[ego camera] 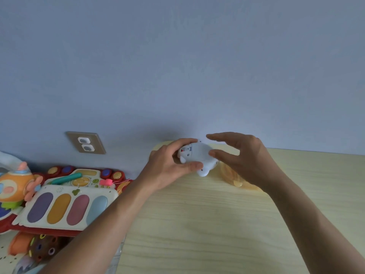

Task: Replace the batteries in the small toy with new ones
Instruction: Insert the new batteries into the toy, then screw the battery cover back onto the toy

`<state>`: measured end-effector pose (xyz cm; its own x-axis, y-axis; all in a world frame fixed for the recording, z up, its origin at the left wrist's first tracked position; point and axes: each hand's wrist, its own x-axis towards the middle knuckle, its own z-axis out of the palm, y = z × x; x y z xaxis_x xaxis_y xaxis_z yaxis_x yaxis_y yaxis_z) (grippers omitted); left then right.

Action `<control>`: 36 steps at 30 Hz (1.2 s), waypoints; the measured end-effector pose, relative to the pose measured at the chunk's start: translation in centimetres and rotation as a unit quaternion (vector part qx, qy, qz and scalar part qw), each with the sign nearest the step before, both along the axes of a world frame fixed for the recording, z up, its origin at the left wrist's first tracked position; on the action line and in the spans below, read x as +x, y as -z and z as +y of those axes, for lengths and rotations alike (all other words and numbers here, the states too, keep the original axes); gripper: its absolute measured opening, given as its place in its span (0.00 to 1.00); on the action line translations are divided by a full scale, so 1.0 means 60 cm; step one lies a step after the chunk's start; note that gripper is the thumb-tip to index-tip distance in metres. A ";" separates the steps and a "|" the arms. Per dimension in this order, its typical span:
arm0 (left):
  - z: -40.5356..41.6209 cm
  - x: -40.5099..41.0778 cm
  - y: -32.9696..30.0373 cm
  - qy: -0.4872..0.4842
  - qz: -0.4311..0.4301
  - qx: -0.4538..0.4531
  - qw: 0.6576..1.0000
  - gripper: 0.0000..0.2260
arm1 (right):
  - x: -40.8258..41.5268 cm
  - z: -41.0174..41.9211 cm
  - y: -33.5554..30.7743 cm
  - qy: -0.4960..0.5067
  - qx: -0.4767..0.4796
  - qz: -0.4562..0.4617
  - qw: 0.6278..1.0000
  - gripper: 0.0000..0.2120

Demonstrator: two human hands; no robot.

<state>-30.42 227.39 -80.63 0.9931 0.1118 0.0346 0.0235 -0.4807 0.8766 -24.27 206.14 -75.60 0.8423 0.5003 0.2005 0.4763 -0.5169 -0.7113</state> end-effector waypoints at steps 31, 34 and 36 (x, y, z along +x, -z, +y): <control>-0.005 0.000 0.005 0.003 -0.047 0.029 0.998 0.31 | -0.096 -0.181 0.048 0.297 -0.197 0.029 0.934 0.03; -0.007 -0.001 0.005 0.000 -0.047 0.032 0.998 0.30 | -0.085 -0.190 0.029 0.299 -0.156 0.034 0.941 0.03; -0.008 -0.002 0.007 -0.004 -0.052 0.037 0.998 0.28 | -0.075 -0.187 0.002 0.305 -0.063 0.024 0.950 0.04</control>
